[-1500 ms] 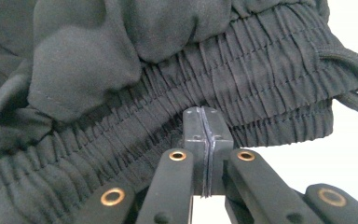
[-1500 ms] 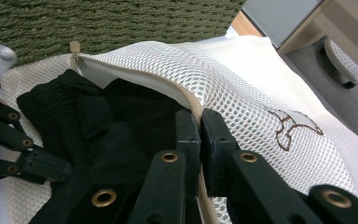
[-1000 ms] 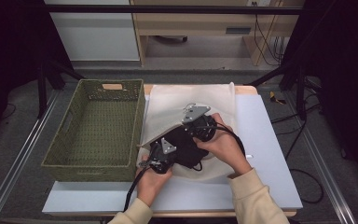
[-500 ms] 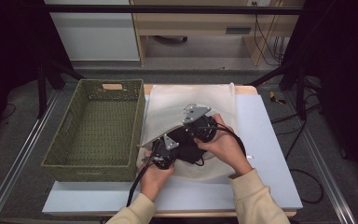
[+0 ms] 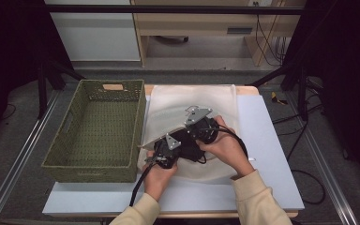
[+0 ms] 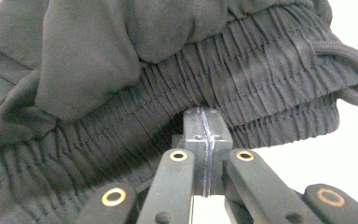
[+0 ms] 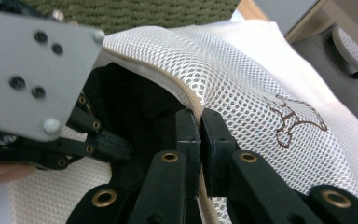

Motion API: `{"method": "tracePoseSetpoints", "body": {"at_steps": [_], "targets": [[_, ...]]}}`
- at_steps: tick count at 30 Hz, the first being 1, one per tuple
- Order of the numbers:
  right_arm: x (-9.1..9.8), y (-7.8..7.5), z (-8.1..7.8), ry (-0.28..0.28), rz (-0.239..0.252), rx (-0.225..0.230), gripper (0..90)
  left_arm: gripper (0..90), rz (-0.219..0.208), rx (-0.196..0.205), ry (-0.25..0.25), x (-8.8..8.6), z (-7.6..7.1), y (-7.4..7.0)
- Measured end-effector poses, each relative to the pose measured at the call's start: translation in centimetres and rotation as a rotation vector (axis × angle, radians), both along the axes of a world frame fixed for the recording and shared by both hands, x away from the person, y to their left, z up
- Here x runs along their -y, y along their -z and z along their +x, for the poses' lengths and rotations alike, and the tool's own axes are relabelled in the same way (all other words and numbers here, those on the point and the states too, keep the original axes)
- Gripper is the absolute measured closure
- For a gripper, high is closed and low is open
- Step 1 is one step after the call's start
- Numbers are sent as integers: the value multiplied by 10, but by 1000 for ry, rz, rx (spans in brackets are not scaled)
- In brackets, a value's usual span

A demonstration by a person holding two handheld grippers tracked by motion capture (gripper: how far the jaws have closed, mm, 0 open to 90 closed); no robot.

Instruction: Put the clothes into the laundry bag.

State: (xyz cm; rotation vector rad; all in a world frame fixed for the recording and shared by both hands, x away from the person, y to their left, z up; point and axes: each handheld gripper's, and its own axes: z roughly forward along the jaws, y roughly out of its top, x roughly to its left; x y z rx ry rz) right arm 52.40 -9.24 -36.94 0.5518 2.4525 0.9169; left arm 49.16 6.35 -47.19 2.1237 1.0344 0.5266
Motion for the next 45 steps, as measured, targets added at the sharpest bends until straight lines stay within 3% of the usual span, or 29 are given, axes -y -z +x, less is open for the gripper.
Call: {"method": "tracePoseSetpoints", "body": {"at_steps": [12, 28, 34, 45], "targets": [[1, 5, 1, -5, -17, -10, 869, 900, 15, 10, -9, 5, 6, 0], [0, 18, 3, 0, -21, -44, 869, 900, -4, 22, -26, 7, 9, 3], [-1, 24, 6, 4, -43, -60, 869, 900, -4, 22, -26, 7, 9, 2], [-3, 27, 6, 2, -51, -67, 869, 900, -10, 25, -45, 9, 17, 2]]}}
